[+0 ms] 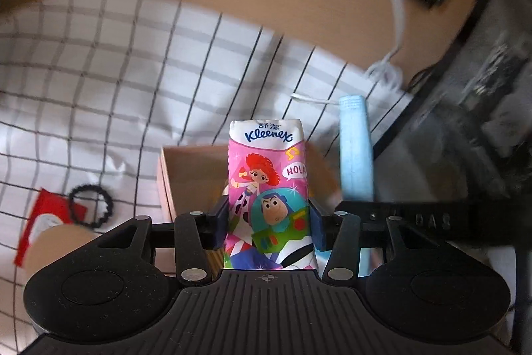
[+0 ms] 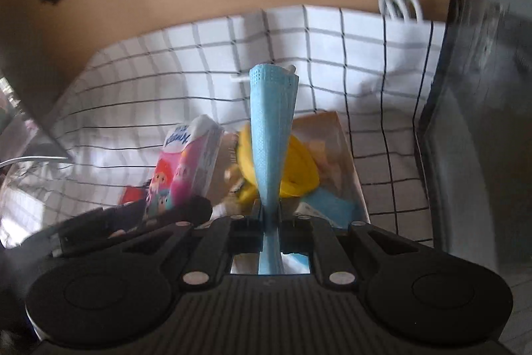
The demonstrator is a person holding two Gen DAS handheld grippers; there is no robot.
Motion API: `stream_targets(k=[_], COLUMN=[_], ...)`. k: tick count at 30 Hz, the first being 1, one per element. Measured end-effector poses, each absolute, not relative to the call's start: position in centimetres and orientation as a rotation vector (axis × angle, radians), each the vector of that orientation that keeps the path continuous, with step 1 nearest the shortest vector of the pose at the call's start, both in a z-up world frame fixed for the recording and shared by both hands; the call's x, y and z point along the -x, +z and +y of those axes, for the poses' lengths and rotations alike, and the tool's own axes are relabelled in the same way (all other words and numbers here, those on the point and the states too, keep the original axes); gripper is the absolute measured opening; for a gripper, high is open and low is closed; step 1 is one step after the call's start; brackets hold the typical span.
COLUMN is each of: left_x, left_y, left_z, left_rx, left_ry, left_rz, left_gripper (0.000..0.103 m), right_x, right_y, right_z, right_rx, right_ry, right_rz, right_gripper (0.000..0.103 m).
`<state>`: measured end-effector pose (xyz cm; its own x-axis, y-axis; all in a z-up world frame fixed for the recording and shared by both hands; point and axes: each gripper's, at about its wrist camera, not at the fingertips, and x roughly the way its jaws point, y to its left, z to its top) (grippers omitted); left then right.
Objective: Organize soft objects
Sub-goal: 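Carry the tissue pack with the left tool while the right carries the mask to the box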
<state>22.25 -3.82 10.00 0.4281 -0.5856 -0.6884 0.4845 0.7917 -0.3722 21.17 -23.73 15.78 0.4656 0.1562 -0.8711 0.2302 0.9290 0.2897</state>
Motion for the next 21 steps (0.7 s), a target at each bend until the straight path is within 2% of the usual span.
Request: stream_targets(k=[3, 7, 9, 10, 11, 16, 21], left_x=[-24.0, -25.1, -25.6, -25.8, -25.9, -25.8, -25.7], left_y=[8.0, 6.2, 6.6, 7.0, 7.5, 9.8, 9.2], left_z=[-4.8, -5.5, -5.4, -5.1, -4.8, -3.1, -2.8], left_rx=[0.114, 0.047, 0.041, 0.047, 0.052, 0.068, 0.105], left_ry=[-0.653, -0.695, -0.703, -0.709, -0.718, -0.762, -0.754], left_rz=[0.968, 1.019, 1.02, 1.018, 1.011, 0.976, 1.032], left_gripper=[0.055, 0.057, 0.056, 0.056, 0.056, 0.056, 0.056], right_x=[-21.7, -21.6, -21.4, -21.1, -20.7, -19.2, -18.5], right_y=[13.1, 11.2, 11.6, 11.9, 12.3, 13.4, 13.5], right_z=[-24.6, -25.0, -24.9, -24.9, -24.9, -24.6, -23.9], right_rx=[-0.472, -0.501, -0.493, -0.495, -0.493, -0.474, -0.474], right_ry=[-0.061, -0.068, -0.072, -0.068, -0.065, -0.065, -0.011], right_rz=[1.116, 1.108, 1.095, 1.076, 1.053, 0.983, 0.977], right_gripper=[0.009, 0.017, 0.033, 0.045, 0.05, 0.051, 0.051])
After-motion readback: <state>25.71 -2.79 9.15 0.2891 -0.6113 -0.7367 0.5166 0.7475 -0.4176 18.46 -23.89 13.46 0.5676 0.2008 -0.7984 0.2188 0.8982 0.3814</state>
